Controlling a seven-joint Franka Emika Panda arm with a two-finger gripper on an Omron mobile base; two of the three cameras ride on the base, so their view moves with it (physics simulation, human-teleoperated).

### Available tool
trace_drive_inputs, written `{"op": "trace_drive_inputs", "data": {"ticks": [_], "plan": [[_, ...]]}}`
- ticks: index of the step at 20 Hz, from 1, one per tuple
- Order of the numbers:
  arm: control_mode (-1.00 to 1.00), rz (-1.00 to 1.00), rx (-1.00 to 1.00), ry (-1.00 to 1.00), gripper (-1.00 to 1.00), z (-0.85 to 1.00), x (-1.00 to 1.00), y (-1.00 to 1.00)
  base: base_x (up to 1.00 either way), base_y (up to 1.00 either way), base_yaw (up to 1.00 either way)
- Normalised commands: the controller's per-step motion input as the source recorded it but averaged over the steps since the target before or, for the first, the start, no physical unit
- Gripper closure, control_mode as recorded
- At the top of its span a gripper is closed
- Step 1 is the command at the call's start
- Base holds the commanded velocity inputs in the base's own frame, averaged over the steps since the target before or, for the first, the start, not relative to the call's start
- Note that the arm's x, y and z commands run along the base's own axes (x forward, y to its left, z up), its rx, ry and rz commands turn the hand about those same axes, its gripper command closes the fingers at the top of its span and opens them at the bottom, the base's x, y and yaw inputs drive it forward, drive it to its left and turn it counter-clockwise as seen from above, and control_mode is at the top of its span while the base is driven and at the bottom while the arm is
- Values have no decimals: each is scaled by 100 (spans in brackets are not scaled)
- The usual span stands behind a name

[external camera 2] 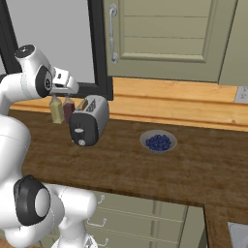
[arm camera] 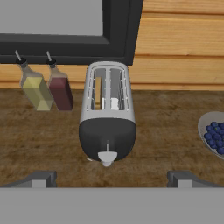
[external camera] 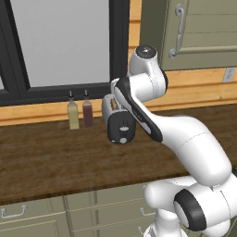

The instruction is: Start the toaster. Once the lever pops up, take the bread to the plate on the dining counter.

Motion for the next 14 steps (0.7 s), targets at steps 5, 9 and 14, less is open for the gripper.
{"op": "trace_drive_inputs", "data": {"ticks": [5, 9, 14], "plan": [[-100, 0, 0, 0, -100, 0, 0, 0, 0, 0, 0], [-100, 0, 0, 0, -100, 0, 0, 0, 0, 0, 0], [-100, 0, 0, 0, -100, 0, 0, 0, 0, 0, 0]]}}
